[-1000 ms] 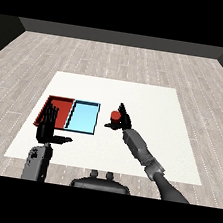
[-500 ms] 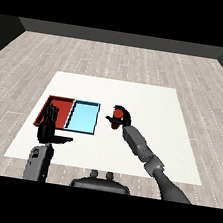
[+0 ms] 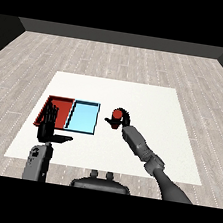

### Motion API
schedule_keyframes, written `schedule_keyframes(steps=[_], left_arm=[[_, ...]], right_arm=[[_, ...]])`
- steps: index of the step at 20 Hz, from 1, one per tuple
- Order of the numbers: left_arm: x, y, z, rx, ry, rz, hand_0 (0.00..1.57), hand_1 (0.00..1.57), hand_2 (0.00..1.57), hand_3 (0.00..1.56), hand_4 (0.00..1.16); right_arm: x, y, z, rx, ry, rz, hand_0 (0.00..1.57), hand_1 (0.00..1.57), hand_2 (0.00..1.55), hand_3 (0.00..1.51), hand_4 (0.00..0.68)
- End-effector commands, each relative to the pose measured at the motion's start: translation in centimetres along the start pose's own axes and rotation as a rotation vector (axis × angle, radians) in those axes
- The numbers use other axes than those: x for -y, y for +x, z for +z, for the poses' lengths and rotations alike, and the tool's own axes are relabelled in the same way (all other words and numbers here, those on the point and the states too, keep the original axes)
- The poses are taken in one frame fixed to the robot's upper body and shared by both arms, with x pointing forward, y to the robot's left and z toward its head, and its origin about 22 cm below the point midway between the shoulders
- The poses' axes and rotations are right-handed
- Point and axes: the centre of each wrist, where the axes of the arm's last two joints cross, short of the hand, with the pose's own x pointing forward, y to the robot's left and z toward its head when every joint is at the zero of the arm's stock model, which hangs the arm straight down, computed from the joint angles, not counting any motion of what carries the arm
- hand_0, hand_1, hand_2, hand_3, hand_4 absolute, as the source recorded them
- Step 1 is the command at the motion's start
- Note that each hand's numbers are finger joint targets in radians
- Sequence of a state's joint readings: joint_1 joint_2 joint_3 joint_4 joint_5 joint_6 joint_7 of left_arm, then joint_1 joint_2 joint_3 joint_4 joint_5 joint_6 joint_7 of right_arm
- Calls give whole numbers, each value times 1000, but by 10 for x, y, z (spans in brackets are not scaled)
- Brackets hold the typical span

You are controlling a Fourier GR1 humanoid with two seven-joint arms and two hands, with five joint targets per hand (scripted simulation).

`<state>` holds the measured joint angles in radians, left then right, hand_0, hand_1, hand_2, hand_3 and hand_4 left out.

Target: Pick the red can and put it in the red box

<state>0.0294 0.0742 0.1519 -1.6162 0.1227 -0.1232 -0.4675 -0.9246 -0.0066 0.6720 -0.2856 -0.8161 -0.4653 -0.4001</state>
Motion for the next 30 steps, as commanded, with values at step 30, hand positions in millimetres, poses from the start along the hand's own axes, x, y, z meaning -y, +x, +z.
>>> schedule_keyframes(steps=[30], left_arm=[[94, 38, -10, -131, -243, 96, 0, 0, 0, 0, 0]], right_arm=[[56, 86, 51, 407, -3, -1, 1517, 1517, 1468, 1402, 571]])
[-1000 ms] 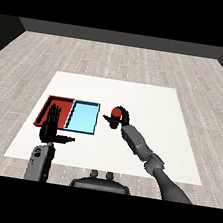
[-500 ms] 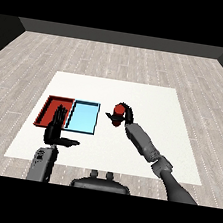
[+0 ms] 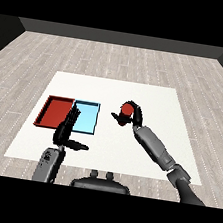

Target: Pick the red can and put it in the red box

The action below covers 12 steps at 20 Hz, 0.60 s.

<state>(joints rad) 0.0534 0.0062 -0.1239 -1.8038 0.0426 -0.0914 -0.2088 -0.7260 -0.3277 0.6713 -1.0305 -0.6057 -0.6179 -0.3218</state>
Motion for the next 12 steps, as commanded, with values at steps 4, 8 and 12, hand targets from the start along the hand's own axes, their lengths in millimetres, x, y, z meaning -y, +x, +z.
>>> schedule_keyframes(steps=[4, 8, 12], left_arm=[[12, 6, 0, -37, -34, 9, 0, 0, 0, 0, 0], [39, 15, -9, -81, -63, -44, 0, 0, 0, 0, 0], [75, 2, -51, -109, -81, -36, 0, 0, 0, 0, 0]], right_arm=[[0, 35, 24, 35, -27, -20, 1517, 1517, 1468, 1402, 571], [17, 49, 45, 85, -43, 12, 1485, 1485, 1450, 1400, 586], [34, 41, 47, 103, -52, -2, 1519, 1519, 1467, 1395, 580]])
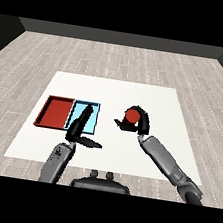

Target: Pick the red can and put it in the red box

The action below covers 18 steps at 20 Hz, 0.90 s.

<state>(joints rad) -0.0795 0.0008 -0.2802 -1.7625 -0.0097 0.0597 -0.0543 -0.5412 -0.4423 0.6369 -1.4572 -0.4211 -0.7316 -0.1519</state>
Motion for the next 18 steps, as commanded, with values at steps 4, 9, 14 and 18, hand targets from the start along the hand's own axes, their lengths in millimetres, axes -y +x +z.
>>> schedule_keyframes(steps=[4, 9, 14, 18], left_arm=[[34, -13, -19, -53, -49, -36, 0, 0, 0, 0, 0], [54, -8, -45, -90, -68, -25, 0, 0, 0, 0, 0], [62, -18, -18, -112, -82, 31, 0, 0, 0, 0, 0], [59, -15, -34, -134, -88, 30, 0, 0, 0, 0, 0]], right_arm=[[-8, 18, -1, 47, 9, -16, 1515, 1515, 1470, 1398, 587], [-7, 37, 2, 85, 47, 33, 1485, 1485, 1448, 1385, 558], [-10, 52, 7, 84, 19, -16, 1494, 1494, 1446, 1381, 537], [-20, 32, -10, 93, 61, -6, 1440, 1440, 1429, 1379, 532]])
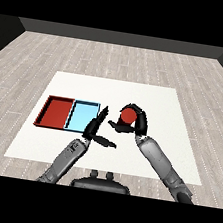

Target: Pick the red can and put it in the red box

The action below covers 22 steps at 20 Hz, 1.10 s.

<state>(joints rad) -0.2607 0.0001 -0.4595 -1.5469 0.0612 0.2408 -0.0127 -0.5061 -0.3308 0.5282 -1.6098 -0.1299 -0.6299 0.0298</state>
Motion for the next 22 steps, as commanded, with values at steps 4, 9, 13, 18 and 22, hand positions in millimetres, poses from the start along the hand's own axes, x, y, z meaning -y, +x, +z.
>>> schedule_keyframes(steps=[4, 9, 13, 18, 22], left_arm=[[-9, -12, -15, -37, 6, 43, 0, 0, 0, 0, 0], [-19, -14, -32, -33, 12, 57, 0, 0, 0, 0, 0], [-12, -21, -18, -51, 5, 58, 0, 0, 0, 0, 0], [7, -25, -13, -59, 3, 61, 0, 0, 0, 0, 0], [-12, -12, -8, -64, 24, 71, 0, 0, 0, 0, 0]], right_arm=[[-8, -13, -5, 14, 21, -13, 1462, 1462, 1441, 1384, 553], [-9, 10, 4, 22, 40, -38, 1463, 1463, 1427, 1372, 570], [-38, 18, 9, 17, 44, -16, 1478, 1478, 1441, 1375, 567], [-43, 11, -8, 38, 55, -58, 1490, 1490, 1446, 1371, 563], [-51, 18, 4, 31, 80, -86, 1470, 1470, 1430, 1372, 546]])
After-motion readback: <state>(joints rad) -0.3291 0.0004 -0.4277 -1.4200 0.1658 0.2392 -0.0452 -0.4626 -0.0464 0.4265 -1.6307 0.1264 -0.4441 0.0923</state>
